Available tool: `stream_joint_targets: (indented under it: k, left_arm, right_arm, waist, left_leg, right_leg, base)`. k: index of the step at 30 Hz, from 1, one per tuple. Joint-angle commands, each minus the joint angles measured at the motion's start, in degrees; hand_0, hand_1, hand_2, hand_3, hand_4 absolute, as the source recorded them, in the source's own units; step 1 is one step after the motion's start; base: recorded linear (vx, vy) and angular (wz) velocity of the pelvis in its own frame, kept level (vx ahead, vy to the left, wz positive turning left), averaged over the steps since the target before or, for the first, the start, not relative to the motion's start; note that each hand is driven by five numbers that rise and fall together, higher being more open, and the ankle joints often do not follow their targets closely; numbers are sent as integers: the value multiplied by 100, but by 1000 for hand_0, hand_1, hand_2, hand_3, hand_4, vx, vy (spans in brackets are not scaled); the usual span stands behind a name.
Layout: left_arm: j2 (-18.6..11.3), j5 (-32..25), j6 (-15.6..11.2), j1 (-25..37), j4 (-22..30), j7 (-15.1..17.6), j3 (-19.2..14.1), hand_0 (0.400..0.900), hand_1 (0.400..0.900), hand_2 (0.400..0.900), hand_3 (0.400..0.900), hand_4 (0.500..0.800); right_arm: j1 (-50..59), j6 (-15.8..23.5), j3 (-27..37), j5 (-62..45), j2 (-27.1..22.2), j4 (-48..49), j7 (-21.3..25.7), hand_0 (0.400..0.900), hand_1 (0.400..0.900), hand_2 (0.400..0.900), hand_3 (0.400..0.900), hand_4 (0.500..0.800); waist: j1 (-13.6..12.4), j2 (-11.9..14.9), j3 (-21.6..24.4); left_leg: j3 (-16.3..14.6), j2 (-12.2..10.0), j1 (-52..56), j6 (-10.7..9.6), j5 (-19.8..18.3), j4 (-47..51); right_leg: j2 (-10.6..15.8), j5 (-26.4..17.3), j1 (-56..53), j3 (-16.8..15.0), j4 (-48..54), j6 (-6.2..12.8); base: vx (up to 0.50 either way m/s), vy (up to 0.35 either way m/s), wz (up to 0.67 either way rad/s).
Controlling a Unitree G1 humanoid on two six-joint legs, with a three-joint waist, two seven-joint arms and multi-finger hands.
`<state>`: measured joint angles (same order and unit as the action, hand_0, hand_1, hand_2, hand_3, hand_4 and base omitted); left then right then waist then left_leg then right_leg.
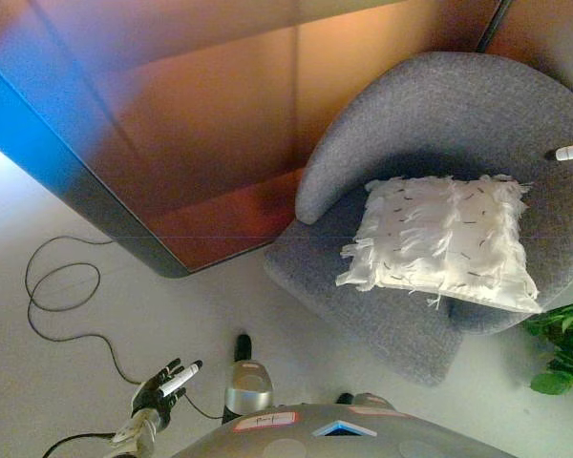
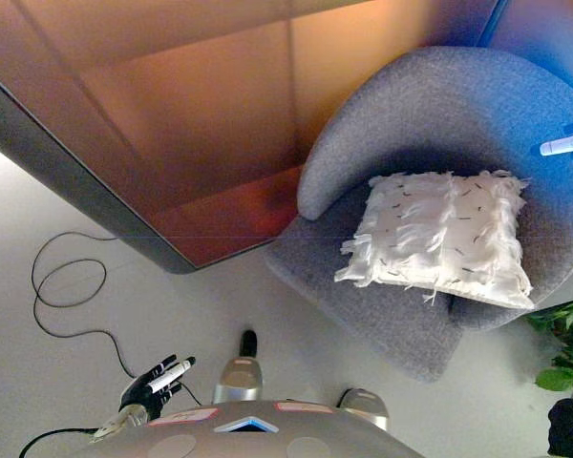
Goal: Pick up the pillow and put it on the sofa.
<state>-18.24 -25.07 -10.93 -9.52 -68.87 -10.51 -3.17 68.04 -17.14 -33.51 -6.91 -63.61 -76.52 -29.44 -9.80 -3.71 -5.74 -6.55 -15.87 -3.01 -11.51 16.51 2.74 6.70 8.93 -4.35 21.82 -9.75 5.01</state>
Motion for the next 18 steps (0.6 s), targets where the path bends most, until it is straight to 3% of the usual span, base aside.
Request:
stream_joint_targets:
  k: [1,6,8,11,13,18]
  left_arm:
    - [-544,-135,-277,142,200,-21,230,900,900,900,900,800]
    - [-546,-202,-217,202,147,-104,284,900,900,900,900,800]
    - [-462,-208,-166,293,78,-120,335,900,900,900,900,800]
    - [-416,-215,-103,390,38,-181,366,900,900,900,900,800]
    - [-324,-257,-67,488,27,-123,343,900,900,900,900,800]
    - [-257,-317,-12,661,-45,-113,317,900,900,900,900,800]
  right_arm:
    - [1086,245,-548,-122,-612,261,577,900,900,900,900,800]
    - [868,599,-202,-1204,-665,667,997,900,900,900,900,800]
    - [241,976,437,-1608,-609,1099,1486,900,900,900,900,800]
    - [-920,1190,1504,-2212,-435,1828,1970,900,900,900,900,800]
    - [-2232,1505,2493,-2309,-61,2447,2320,900,900,900,900,800]
    - [-4061,1802,3557,-2409,755,3247,2534,900,900,900,900,800]
  waist:
    - [80,537,217]
    - [245,592,258]
    - [383,593,272]
    - [560,593,282]
    - [766,551,269]
    - [1072,521,273]
  left_leg:
    - [2,-514,317,-270,495,-353]
    - [-98,-505,343,-294,489,-433]
    - [-182,-482,367,-303,473,-446]
    - [-303,-473,434,-315,443,-443]
    - [-436,-483,503,-327,402,-486]
    - [-691,-541,613,-331,323,-689]
  right_leg:
    - [-311,-474,-222,-25,791,-273]
    - [-307,-527,-241,-123,865,-254]
    - [-288,-583,-237,-174,933,-226]
    - [-268,-659,-200,-253,1007,-202]
    - [-253,-733,-172,-324,1085,-184]
    - [-237,-769,-129,-471,1118,-197]
  base:
    - [7,10,-15]
    - [-6,58,-13]
    - [-31,100,-14]
    - [-61,112,-18]
    - [-66,107,-27]
    - [-52,86,-27]
